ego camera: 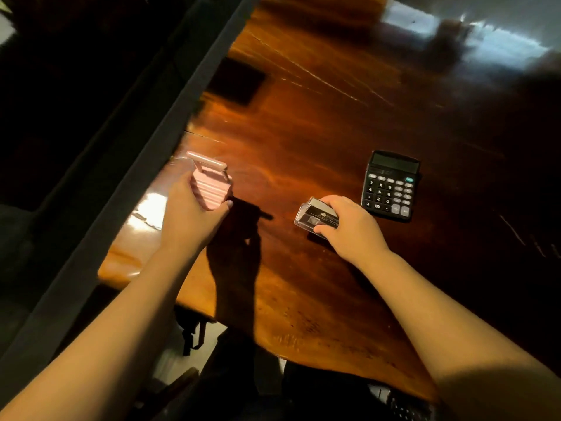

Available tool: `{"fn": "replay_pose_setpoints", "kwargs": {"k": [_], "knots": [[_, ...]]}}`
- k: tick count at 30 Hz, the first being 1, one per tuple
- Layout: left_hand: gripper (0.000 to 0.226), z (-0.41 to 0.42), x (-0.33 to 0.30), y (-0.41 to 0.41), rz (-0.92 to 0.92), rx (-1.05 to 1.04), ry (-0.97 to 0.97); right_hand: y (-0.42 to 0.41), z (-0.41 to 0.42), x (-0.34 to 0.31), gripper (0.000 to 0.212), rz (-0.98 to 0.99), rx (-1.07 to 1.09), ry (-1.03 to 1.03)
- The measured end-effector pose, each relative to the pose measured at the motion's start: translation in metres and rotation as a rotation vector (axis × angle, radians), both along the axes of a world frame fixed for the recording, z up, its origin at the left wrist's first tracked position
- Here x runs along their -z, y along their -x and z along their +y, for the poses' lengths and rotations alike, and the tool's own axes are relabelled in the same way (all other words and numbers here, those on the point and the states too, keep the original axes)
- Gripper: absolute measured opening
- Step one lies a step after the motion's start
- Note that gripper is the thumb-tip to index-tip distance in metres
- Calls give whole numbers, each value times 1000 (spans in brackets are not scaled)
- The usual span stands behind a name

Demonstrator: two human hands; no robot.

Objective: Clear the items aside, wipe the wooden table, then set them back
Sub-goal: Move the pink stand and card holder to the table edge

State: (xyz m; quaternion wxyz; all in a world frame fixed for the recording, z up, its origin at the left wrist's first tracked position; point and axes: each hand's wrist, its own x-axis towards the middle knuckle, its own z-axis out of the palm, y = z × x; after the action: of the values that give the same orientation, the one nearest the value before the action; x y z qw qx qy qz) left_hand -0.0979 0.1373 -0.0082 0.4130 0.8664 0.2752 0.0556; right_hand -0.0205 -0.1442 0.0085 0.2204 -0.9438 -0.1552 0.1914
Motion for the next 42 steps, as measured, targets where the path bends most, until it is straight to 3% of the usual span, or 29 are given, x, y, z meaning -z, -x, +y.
{"fn": "replay_pose_setpoints", "kwargs": {"k": [10,14,20,34,39,42], "knots": [[63,88,-1,83,-29,-340,-47,-7,166,3,45,-36,-365,10],[93,103,8,102,52,-423,-19,4,214,8,46,-40,-465,7],[101,99,16,120,94,-478,28,22,261,19,51,-30,-608,23],[113,75,29,121,138,-592,56,33,292,37,61,-30,-777,87],[114,71,29,123,138,-586,60,28,286,35,74,8,-774,78],[121,67,27,125,139,-548,65,19,266,30,86,-11,-665,49]]}}
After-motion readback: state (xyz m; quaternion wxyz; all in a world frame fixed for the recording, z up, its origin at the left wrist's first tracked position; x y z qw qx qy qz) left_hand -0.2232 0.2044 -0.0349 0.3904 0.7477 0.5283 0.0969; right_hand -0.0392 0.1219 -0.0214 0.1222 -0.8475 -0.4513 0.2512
